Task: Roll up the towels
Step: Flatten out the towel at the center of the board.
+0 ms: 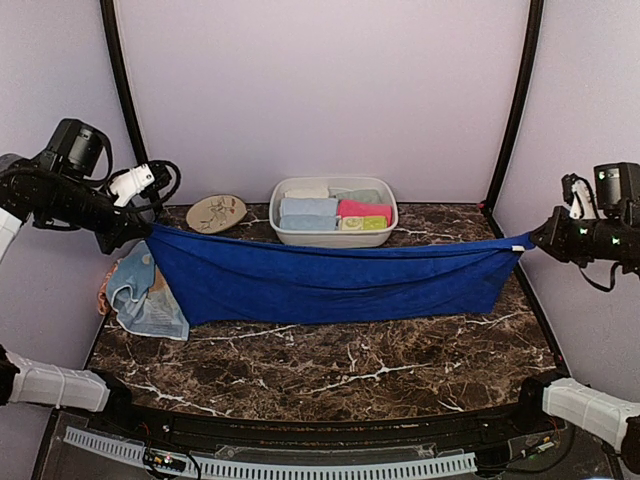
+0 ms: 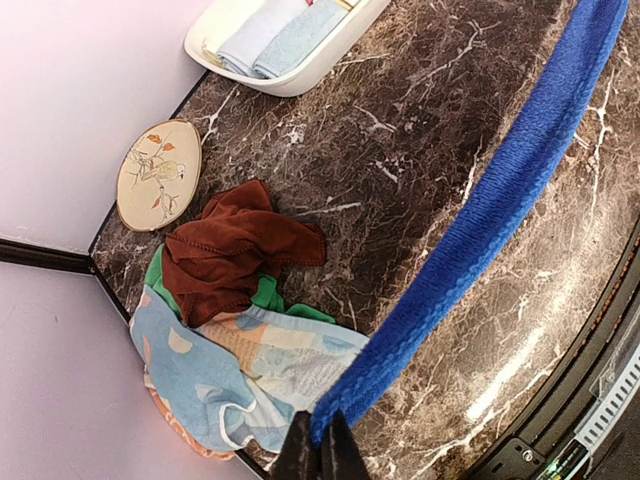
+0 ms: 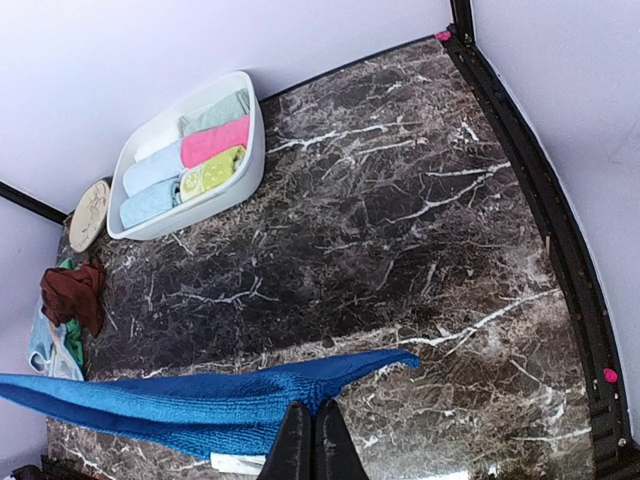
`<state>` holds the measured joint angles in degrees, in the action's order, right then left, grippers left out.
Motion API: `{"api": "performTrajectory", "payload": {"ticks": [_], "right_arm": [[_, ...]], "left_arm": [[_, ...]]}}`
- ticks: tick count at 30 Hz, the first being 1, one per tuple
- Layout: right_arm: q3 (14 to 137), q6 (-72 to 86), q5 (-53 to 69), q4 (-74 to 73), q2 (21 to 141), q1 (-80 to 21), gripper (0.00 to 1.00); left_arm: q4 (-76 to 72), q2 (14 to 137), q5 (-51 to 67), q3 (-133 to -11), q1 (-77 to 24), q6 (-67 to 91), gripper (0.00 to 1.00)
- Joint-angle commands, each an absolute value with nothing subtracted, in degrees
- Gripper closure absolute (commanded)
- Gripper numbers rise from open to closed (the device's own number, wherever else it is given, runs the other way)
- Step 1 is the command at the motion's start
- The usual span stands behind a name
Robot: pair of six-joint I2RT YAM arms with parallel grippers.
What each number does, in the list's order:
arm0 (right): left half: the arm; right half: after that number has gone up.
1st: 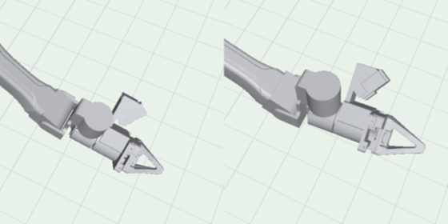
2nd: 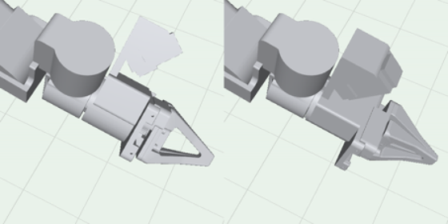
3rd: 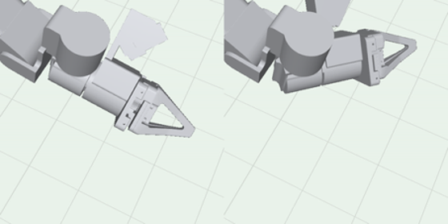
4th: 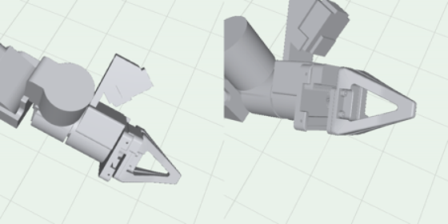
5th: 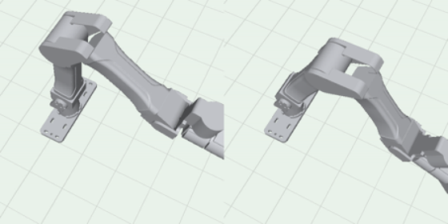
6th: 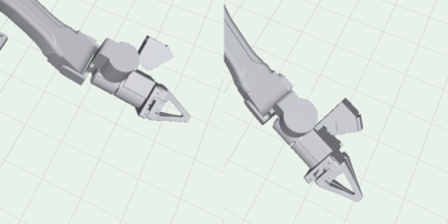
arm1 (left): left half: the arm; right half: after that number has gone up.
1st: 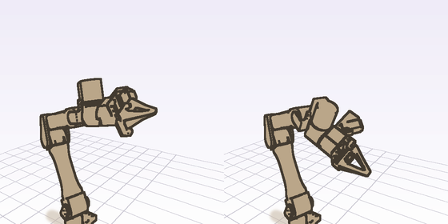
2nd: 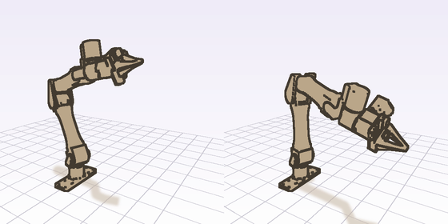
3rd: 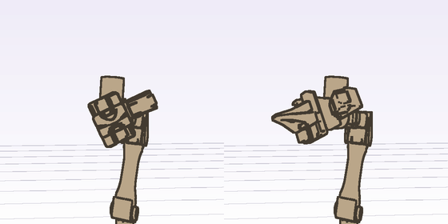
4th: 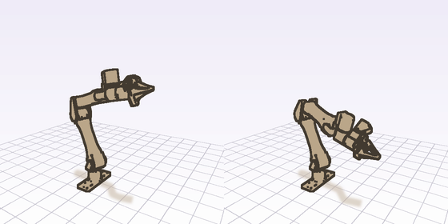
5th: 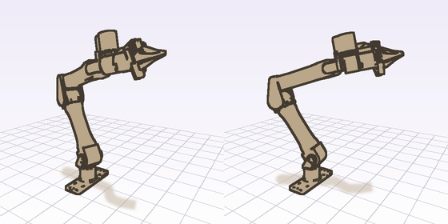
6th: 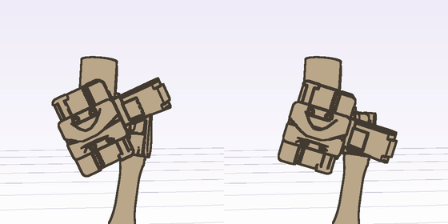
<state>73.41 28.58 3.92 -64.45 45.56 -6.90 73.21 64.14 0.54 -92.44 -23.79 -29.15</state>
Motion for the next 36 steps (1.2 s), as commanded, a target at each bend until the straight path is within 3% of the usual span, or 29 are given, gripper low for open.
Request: {"api": "performTrajectory", "payload": {"ticks": [1, 9, 14, 20, 36], "right_arm": [[70.08, 29.69, 2.45, -64.37, 48.10, -6.77, 1.00], [61.16, 28.82, 1.49, -47.38, 63.61, -6.27, 1.00], [63.20, 27.91, 4.51, -39.72, 77.89, -3.75, 1.00], [65.48, 27.01, 7.86, -34.59, 89.28, -0.04, 1.00], [72.16, 26.43, 11.54, -32.04, 100.91, 1.73, 1.00]], "left_arm": [[72.79, 64.78, -0.37, -87.09, -23.85, -30.29, 1.00], [45.17, 76.00, -11.83, -72.03, -23.82, -35.51, 1.00], [31.17, 89.25, -19.61, -72.69, -22.99, -39.73, 1.00], [25.47, 99.79, -20.20, -77.11, -19.58, -40.87, 1.00], [22.24, 105.82, -15.55, -76.72, -17.37, -40.57, 1.00]]}}
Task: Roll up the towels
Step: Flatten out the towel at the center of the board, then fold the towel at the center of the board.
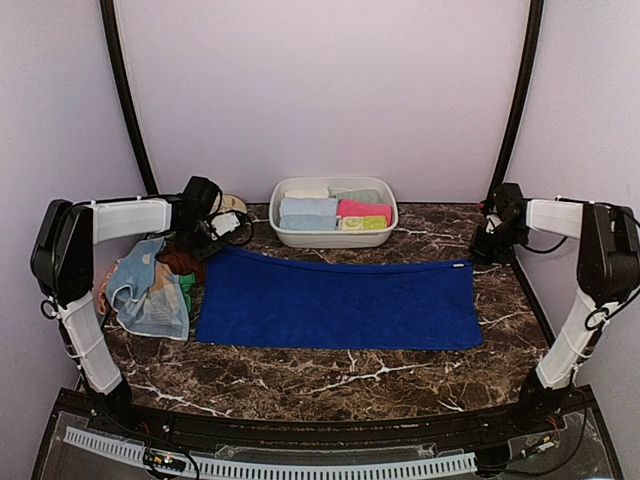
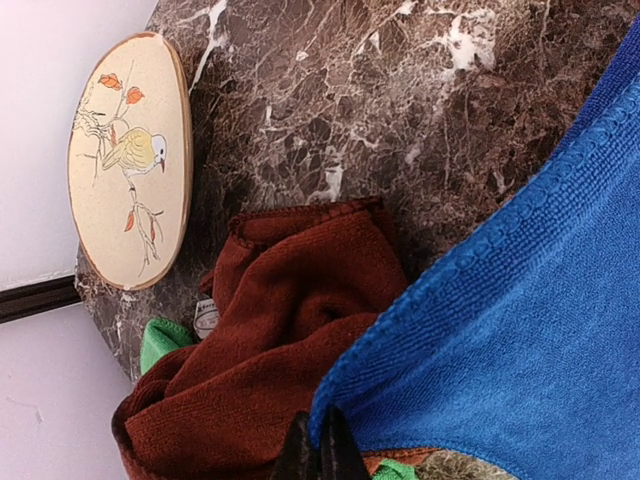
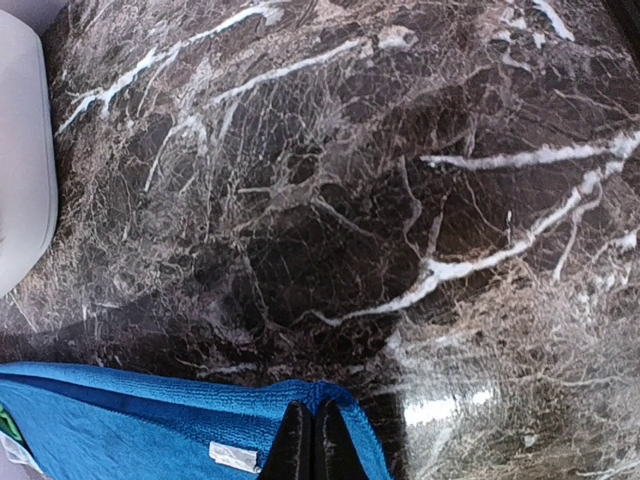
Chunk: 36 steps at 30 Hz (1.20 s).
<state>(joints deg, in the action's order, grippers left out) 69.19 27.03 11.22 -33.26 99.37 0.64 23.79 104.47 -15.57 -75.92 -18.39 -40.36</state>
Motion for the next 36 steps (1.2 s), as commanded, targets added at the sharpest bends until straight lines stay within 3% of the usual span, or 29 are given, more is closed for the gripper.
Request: {"api": "performTrajectory", "payload": {"ticks": [1, 10, 16, 23, 36], "right_arm": [[72.64, 26.31, 11.59, -32.27, 101.34, 1.87, 1.00], [76.23, 25.86, 12.63, -33.82, 103.64, 2.82, 1.00], [68.12, 26.81, 10.98, -32.63, 98.35, 1.02, 1.00], [57.78, 28.39, 7.65, -33.73, 90.00, -0.04, 1.00], [53.84, 28.59, 2.77, -37.80, 83.83, -0.47, 1.00]], "left_arm": [[22.17, 106.25, -15.67, -77.19, -17.16, -40.27, 1.00], [23.17, 105.97, -15.13, -78.85, -16.00, -39.01, 1.00], [31.16, 102.68, -3.92, -76.10, -16.25, -38.25, 1.00], [33.51, 97.40, -2.48, -68.85, -16.75, -40.32, 1.00], [33.94, 90.29, -2.62, -63.19, -17.13, -40.57, 1.00]]}}
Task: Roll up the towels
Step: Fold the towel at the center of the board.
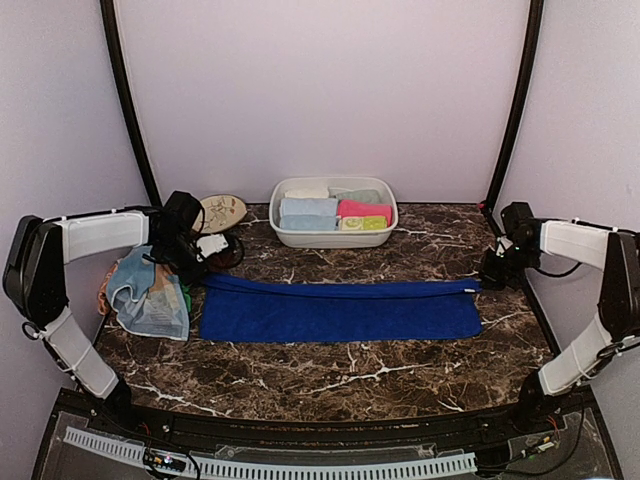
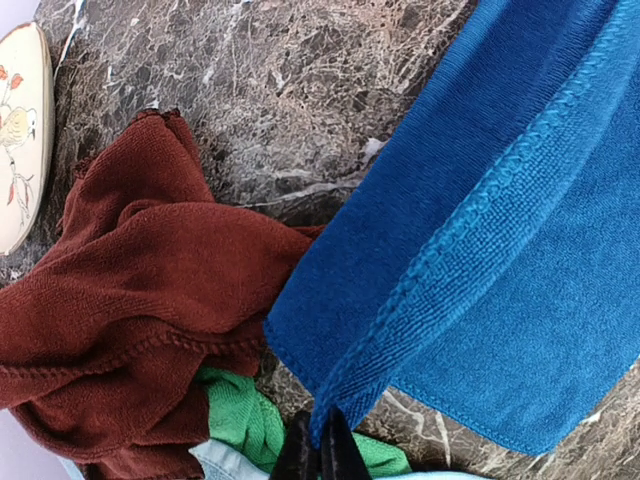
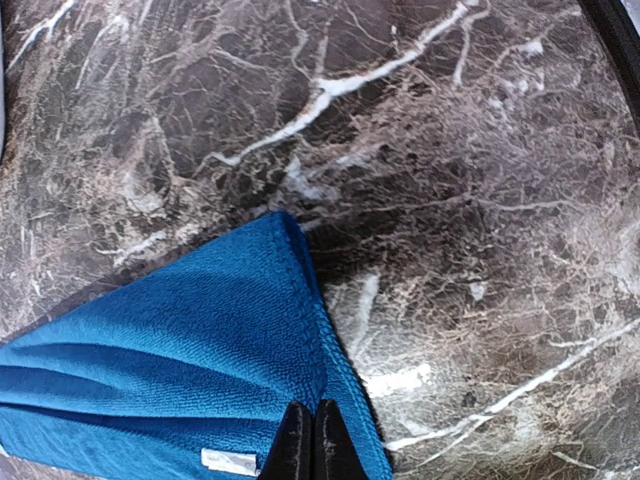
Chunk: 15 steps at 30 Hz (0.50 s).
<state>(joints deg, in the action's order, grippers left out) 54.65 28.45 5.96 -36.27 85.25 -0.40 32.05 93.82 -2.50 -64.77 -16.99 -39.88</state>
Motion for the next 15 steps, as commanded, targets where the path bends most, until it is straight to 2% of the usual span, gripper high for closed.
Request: {"api": "performTrajectory", "payload": {"ticks": [1, 15], "right_arm": [[53.61, 28.57, 2.53, -38.01, 83.58, -0.49, 1.00], [52.06, 26.85, -1.27, -41.61, 80.77, -0.44, 1.00]], "left_arm": [[34.29, 89.89, -2.53, -62.93, -17.13, -40.65, 1.00], [36.76, 85.48, 0.84, -58.17, -18.11, -41.24, 1.00]]}}
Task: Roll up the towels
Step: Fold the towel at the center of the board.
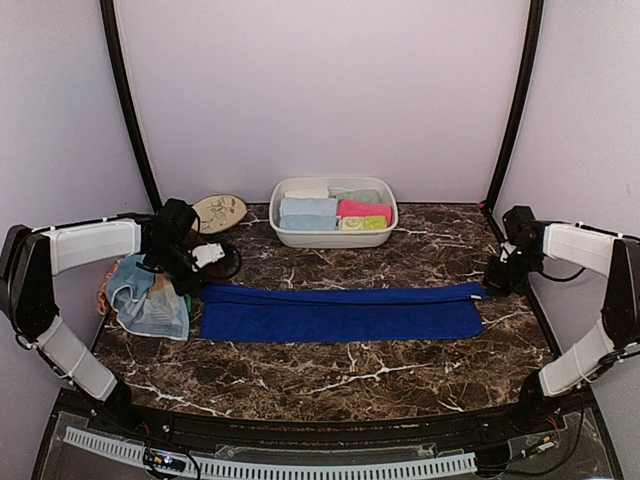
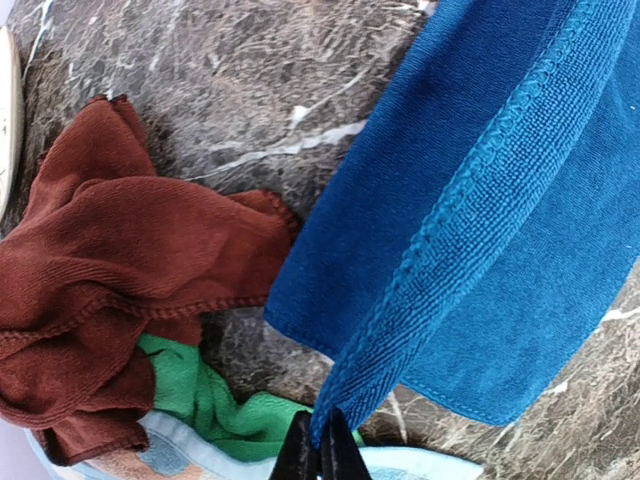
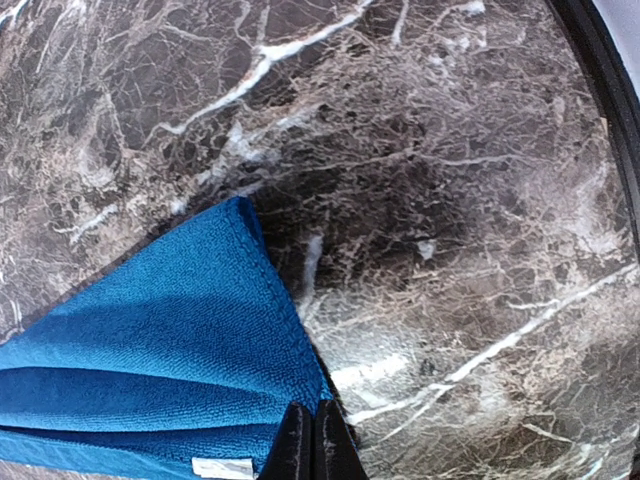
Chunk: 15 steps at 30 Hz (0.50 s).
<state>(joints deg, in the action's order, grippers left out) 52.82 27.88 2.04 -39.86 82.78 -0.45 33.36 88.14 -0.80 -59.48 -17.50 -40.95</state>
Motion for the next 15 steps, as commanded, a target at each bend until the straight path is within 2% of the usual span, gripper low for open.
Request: {"api": "performTrajectory", "payload": {"ticks": [1, 15], "right_arm": [[51.86, 26.69, -1.05, -41.82, 80.43, -0.47, 1.00], [47.53, 27.29, 0.43, -41.88, 76.12, -0.80, 1.00]], "left_arm": [[37.12, 85.17, 1.33, -58.04, -18.30, -41.38, 1.00], [38.05, 82.78, 2.39, -54.51, -20.50, -41.06, 1.00]]}}
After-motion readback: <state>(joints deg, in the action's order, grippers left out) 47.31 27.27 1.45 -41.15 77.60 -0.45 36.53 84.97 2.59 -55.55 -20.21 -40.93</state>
